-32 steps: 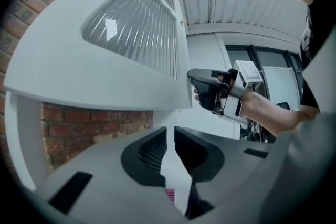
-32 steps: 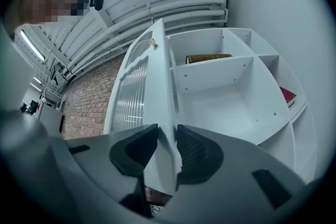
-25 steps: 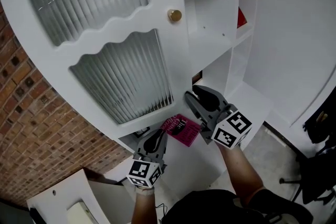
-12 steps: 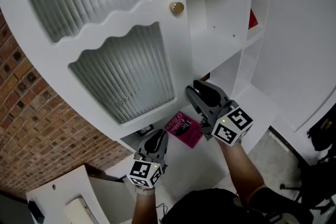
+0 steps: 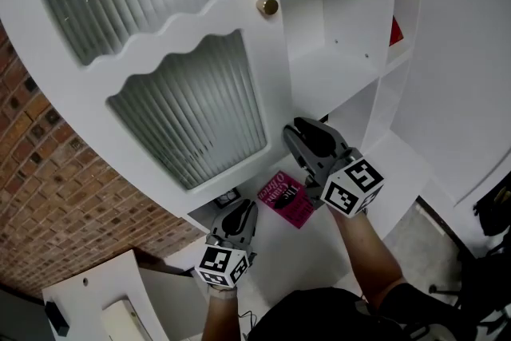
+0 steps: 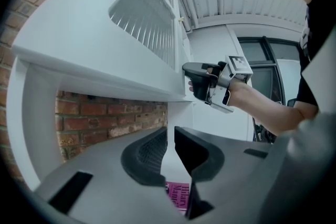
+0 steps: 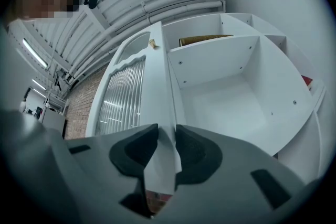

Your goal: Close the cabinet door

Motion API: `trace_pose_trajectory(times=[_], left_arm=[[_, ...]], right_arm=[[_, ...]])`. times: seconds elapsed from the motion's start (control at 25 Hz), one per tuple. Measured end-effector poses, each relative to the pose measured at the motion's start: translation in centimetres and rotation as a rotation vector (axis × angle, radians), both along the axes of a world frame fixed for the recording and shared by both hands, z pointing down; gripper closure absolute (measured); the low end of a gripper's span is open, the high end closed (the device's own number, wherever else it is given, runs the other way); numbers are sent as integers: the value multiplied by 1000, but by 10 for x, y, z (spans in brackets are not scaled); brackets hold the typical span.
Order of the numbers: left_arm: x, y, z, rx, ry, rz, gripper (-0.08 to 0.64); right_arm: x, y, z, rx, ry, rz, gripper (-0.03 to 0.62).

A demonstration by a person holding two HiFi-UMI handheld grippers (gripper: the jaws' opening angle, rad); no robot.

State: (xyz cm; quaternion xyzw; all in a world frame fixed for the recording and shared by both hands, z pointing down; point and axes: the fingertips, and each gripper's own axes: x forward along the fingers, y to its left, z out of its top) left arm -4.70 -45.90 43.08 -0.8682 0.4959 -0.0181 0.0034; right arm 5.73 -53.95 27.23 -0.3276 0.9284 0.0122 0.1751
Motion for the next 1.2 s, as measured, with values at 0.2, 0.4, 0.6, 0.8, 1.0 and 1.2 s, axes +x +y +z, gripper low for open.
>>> trace_pose_trajectory(times=[0.2, 0.4, 0.6, 0.8, 1.0, 1.2], left_arm=[[-5, -4, 4, -12, -4, -12, 518], [-10, -4, 9, -22, 1, -27, 518], [-11, -3, 14, -33, 2, -33, 518], [-11, 1, 14, -31, 3, -39, 518], [-16, 7, 13, -26, 6, -54, 518], [-21, 18, 10, -16, 9, -68, 518]], right_arm=[[-5, -10, 1, 1, -6, 1, 479], [-9, -13, 0, -3, -6, -10, 479], [-9, -14, 0, 4, -11, -9, 479], [-7, -13, 1, -2, -21, 0, 479], [-6, -12, 0, 0, -36, 27, 480], [-5, -7, 1, -2, -23, 42, 480]])
